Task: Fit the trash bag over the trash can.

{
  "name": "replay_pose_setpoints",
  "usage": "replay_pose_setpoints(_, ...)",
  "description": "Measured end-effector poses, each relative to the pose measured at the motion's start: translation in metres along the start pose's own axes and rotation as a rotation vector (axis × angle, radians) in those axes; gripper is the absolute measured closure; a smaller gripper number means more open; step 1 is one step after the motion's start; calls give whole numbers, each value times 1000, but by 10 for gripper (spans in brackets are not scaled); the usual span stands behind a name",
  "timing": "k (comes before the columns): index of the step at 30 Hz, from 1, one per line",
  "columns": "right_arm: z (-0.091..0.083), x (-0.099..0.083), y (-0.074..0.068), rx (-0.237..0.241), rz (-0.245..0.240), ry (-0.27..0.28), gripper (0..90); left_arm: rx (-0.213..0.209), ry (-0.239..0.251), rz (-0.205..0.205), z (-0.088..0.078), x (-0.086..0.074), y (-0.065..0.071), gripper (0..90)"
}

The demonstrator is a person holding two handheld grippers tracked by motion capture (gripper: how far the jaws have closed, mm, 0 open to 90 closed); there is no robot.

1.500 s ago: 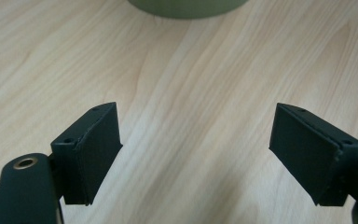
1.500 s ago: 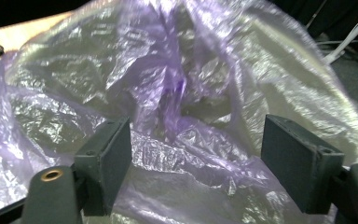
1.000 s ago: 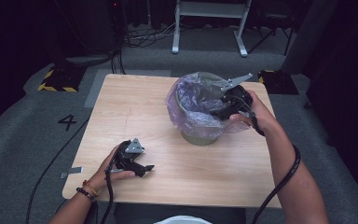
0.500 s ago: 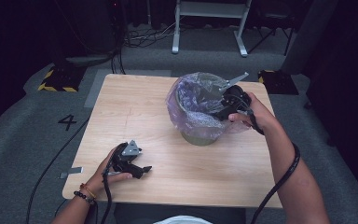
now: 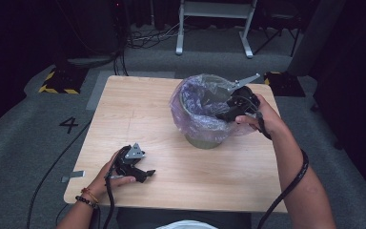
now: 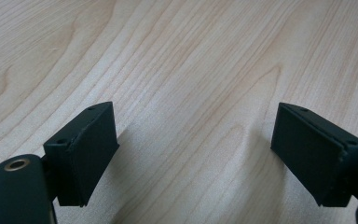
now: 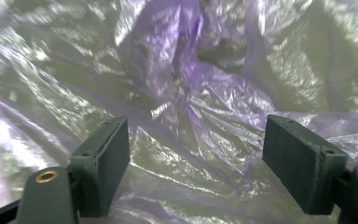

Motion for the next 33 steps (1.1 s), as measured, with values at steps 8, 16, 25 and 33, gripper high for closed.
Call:
replay_pose_setpoints(8,-9,0,-4,13,2,51,231,0,0,1,0,0,0,142)
replay_pose_setpoints(16,-24,-2,-3,-4,-7,82,231,0,0,1,0,0,0,142)
replay_pose_setpoints(25,-39,-7,-5,-17,-31,118,227,-1,0,1,0,0,0,142)
replay_pose_setpoints(33,-52,-16,-14,-13,-93,129,211,-2,0,1,0,0,0,142)
Point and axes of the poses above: each handheld gripper's, and its own axes: z roughly forward along the jaws, x roughly out of its top, y roughly to its right, the point moved 7 cm from there along z, roughly forward along the jaws, and after that the axes turned 3 degrees about x, right-handed, at the moved point
